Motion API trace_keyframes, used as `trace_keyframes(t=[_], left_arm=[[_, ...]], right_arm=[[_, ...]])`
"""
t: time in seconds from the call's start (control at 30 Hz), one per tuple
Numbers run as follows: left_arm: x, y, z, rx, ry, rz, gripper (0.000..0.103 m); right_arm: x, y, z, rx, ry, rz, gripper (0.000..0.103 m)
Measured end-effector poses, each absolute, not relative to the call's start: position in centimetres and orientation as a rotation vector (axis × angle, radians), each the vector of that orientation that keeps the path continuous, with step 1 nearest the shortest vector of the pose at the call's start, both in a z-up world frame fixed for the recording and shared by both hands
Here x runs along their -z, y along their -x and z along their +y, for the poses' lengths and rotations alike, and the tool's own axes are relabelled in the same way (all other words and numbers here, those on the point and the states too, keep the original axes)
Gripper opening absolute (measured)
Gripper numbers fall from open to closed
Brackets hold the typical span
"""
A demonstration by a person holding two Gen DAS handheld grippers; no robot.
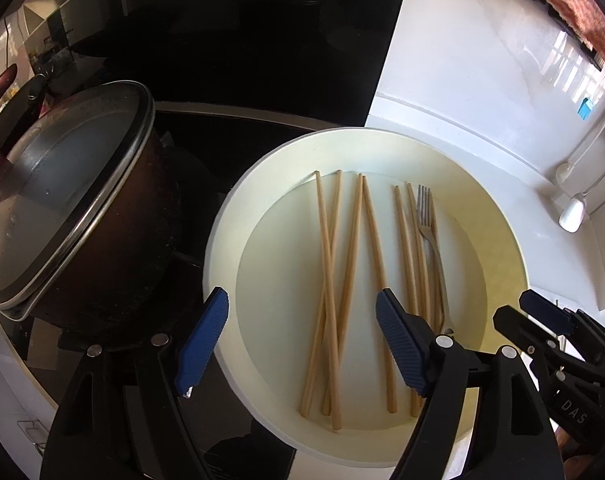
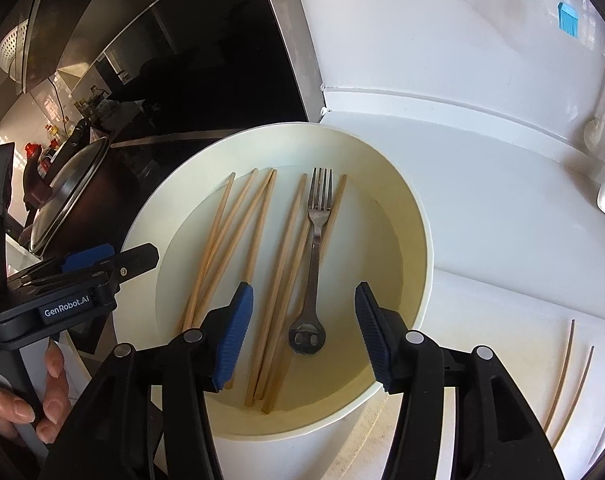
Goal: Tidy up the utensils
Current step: 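Move the right tool back over the remaining chopsticks on the board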
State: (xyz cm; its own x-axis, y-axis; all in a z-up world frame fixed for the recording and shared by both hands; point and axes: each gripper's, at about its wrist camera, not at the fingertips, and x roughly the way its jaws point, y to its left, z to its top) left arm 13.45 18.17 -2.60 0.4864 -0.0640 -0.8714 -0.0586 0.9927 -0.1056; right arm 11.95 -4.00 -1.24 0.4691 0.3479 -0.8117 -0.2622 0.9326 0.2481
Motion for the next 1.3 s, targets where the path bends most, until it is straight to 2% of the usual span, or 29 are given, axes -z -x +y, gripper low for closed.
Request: trace_keyframes(t=[0.23, 0.73, 1.1, 1.3], left_arm=[[1.4, -12.5, 17.4, 0.023, 0.074, 1.041, 0.075], [-0.8, -11.0, 16.1, 0.103, 0.017, 0.978, 0.076], [-1.2, -10.8, 11.9, 0.258, -0.043, 0.934, 0.079], [-1.5, -9.2, 7.7, 0.339, -0.045, 0.907, 0.085]], right_arm=[[0.0, -10.6, -4.9, -0.366, -0.112, 0.925, 0.054], [-1.9, -8.4, -6.0, -0.316, -0.197, 0.86, 0.058], [-1.9, -0.9, -10.6, -0.089, -0.255, 0.762, 0.06], [-0.6, 3.7, -15.9, 0.066, -0.301, 0.761, 0.06]])
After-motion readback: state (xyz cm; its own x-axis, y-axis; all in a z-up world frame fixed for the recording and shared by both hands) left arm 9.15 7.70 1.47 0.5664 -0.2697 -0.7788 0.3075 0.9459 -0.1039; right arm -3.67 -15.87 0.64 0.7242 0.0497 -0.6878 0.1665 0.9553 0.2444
